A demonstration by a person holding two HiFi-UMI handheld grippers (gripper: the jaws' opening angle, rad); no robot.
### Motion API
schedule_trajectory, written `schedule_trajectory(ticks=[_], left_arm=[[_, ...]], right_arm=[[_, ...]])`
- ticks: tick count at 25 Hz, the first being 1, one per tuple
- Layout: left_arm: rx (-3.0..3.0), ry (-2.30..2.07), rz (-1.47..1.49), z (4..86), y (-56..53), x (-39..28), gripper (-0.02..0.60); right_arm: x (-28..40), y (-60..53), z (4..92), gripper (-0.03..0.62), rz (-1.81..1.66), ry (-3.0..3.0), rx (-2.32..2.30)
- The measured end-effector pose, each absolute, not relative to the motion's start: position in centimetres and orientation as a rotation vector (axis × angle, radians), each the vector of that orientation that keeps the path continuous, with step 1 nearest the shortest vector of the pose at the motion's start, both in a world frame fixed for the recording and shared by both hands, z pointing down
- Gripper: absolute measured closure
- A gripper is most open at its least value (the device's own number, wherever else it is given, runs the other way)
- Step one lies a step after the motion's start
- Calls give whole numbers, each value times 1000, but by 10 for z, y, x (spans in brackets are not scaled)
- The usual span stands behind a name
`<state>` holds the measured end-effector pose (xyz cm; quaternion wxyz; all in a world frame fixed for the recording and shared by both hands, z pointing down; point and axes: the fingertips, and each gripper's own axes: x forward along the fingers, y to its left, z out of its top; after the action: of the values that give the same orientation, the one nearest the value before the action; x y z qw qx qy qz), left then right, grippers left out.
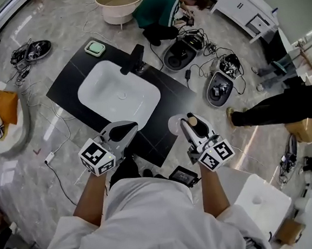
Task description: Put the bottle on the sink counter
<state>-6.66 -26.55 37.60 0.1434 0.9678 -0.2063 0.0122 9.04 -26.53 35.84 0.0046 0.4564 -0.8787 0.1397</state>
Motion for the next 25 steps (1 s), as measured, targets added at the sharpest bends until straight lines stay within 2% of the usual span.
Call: schedule_trajectory(ticks=[9,16,25], left_arm=[[2744,-511,64,407,-307,-42,566],[2680,-662,126,438,-330,-12,566],[2606,-882,190,480,-352,20,566]], right_arm=[[123,-324,368,461,328,-2613,1590],[159,-367,393,461,248,-2607,1569],[211,-421,455,461,303,-2632,1537]])
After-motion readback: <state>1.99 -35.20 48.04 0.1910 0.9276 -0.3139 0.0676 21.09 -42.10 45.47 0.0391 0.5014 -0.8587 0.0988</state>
